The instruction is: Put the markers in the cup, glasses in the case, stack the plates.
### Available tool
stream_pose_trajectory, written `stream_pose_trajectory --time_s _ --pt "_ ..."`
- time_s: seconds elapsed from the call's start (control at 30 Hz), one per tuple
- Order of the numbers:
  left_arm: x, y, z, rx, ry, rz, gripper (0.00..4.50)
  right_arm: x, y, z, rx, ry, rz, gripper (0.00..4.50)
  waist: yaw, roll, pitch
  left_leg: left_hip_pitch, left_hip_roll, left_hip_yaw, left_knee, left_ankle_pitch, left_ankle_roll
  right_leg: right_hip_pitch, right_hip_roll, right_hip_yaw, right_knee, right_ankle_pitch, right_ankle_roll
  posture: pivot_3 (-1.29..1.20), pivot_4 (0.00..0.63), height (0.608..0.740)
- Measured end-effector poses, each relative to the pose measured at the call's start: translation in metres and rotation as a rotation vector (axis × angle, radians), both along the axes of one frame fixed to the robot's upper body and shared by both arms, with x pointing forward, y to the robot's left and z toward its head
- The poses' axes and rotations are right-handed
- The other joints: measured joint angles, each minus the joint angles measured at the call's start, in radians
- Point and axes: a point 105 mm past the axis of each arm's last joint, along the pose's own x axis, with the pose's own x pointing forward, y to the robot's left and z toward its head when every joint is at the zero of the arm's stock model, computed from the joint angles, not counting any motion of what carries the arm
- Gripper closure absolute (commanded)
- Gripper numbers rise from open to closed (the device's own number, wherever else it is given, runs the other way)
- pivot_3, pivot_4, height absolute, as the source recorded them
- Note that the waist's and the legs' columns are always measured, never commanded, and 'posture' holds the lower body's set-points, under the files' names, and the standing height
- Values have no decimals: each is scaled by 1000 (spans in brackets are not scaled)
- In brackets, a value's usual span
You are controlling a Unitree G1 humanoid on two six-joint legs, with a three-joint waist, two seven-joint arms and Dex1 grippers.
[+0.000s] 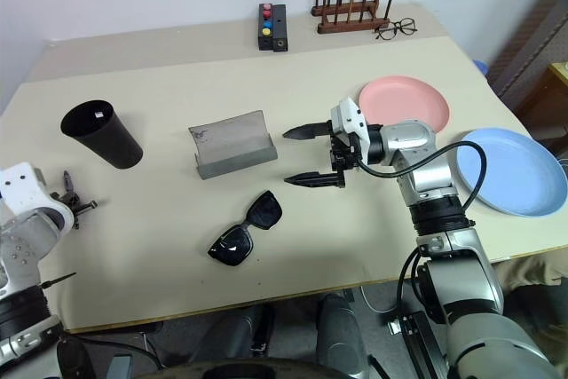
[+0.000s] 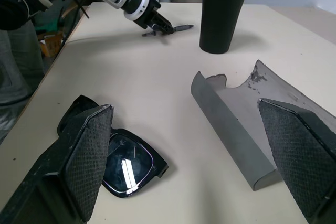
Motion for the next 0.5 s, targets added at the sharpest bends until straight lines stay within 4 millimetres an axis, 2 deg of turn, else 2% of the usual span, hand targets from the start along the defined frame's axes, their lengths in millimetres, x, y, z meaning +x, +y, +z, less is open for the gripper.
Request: stream_pose_trajectory --time_s 0.07,0.13,0.23,0.33,0.43,0.5 --pt "-5 1 0 -51 -64 43 3784 0 0 0 1 0 -2 0 1 0 0 0 0 0 0 0 0 0 0 0 0 0 0 0 150 740" --pt "-9 7 9 -69 -181 99 3784 1 0 0 3 2 -4 0 2 -2 1 0 0 0 0 0 0 0 0 0 0 0 0 0 150 740" --pt "-17 27 44 33 -389 186 3784 3 0 0 5 6 -8 0 3 -5 1 0 0 0 1 0 -1 1 0 -1 0 0 0 0 150 740" --pt "-25 41 70 93 -520 263 3784 5 1 2 9 5 -11 0 4 -5 1 0 0 0 1 0 -1 1 0 -1 0 0 0 0 150 740" --pt "-25 47 86 131 -583 282 3784 8 4 7 16 -9 -5 0 5 -6 1 0 0 0 1 0 -1 1 0 -1 0 0 0 0 150 740" --pt "-24 47 87 107 -589 291 3784 8 5 8 18 -14 -4 0 5 -6 0 0 0 0 1 0 0 1 0 -1 0 0 0 0 150 740"
